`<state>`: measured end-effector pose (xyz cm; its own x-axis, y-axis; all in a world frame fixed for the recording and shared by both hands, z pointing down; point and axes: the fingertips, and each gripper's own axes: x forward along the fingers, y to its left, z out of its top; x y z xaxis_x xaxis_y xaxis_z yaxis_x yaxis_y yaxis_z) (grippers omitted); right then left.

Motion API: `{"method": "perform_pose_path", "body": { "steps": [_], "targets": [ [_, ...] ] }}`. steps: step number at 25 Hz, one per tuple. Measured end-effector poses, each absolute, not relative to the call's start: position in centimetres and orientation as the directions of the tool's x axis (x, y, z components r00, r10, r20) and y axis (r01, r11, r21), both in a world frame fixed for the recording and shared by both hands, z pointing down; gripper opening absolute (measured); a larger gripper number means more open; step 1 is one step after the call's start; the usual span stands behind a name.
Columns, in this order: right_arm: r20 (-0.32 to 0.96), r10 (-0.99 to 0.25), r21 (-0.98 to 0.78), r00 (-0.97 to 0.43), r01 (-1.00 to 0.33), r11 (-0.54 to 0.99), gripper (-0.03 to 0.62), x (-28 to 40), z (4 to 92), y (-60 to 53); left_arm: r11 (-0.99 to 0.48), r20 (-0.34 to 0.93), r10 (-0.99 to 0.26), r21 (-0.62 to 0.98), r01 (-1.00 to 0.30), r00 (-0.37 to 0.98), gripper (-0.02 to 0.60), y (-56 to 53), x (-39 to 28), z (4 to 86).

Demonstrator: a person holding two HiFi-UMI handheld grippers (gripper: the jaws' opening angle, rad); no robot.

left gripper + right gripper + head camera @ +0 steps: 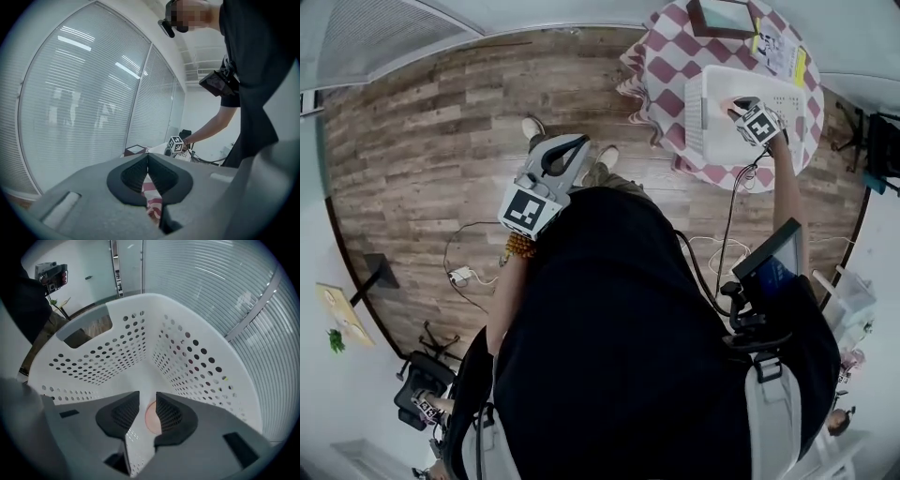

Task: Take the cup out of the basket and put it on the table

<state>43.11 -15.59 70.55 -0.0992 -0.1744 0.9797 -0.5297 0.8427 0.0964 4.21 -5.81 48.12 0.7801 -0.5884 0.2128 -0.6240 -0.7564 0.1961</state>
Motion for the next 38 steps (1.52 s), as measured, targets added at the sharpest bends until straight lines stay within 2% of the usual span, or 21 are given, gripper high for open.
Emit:
{"method": "perform_pose_path", "body": {
  "steps": [9, 17, 26, 31, 38],
  "targets": [
    [0.993, -0.104, 0.054, -0.064, -0.534, 0.844, 0.115, 43.6, 72.8, -14.9, -0.728, 0.268, -0.606, 0.192, -0.658, 0.749, 0.006, -5.8, 3.3, 47.8],
    [0.998, -0.05, 0.021, -0.038, -0.558, 0.83, 0.114, 45.1, 74.7, -14.1, -0.725, 0.256, -0.615, 0.19, -0.662, 0.746, 0.006, -6.3, 3.7, 48.0],
    [0.999, -0.038, 0.016, -0.029, -0.548, 0.836, 0.076, 44.4, 75.8, -14.2, -0.723, 0.253, -0.616, 0.195, -0.663, 0.746, 0.006, -6.3, 3.4, 48.4],
    [0.999, -0.05, 0.035, -0.013, -0.547, 0.836, 0.031, 44.6, 75.9, -14.0, -0.718, 0.25, -0.619, 0.202, -0.666, 0.744, 0.006, -5.8, 3.0, 48.6],
    [0.998, -0.061, 0.059, 0.016, -0.557, 0.829, 0.028, 44.8, 75.6, -14.1, -0.727, 0.266, -0.607, 0.196, -0.658, 0.749, 0.006, -5.7, 3.1, 48.5]
  ]
}}
